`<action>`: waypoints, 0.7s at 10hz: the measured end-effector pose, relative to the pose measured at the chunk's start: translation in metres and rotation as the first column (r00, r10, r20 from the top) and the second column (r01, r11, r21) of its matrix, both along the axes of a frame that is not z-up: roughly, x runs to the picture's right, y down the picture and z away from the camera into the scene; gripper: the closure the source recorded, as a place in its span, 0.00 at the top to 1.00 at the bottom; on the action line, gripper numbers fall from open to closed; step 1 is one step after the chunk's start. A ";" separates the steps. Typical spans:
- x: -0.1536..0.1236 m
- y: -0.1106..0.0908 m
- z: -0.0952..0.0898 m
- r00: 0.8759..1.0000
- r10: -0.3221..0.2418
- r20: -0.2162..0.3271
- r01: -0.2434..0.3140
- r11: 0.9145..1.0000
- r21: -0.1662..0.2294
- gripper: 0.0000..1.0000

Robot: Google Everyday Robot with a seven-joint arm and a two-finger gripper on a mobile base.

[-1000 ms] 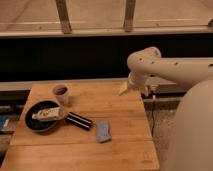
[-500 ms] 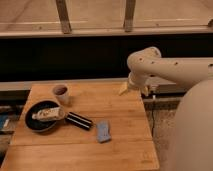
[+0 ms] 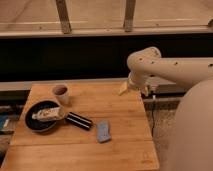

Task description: Place the eraser on the white sponge

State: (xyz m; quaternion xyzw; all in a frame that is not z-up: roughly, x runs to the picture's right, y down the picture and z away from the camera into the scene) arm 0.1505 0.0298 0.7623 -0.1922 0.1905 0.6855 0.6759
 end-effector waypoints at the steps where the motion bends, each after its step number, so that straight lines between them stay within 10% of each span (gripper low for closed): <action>1: 0.000 0.000 0.000 1.000 0.000 0.000 0.000 1.000 0.000 0.80; 7: -0.004 -0.002 -0.005 0.999 -0.026 0.036 0.026 1.000 -0.001 0.80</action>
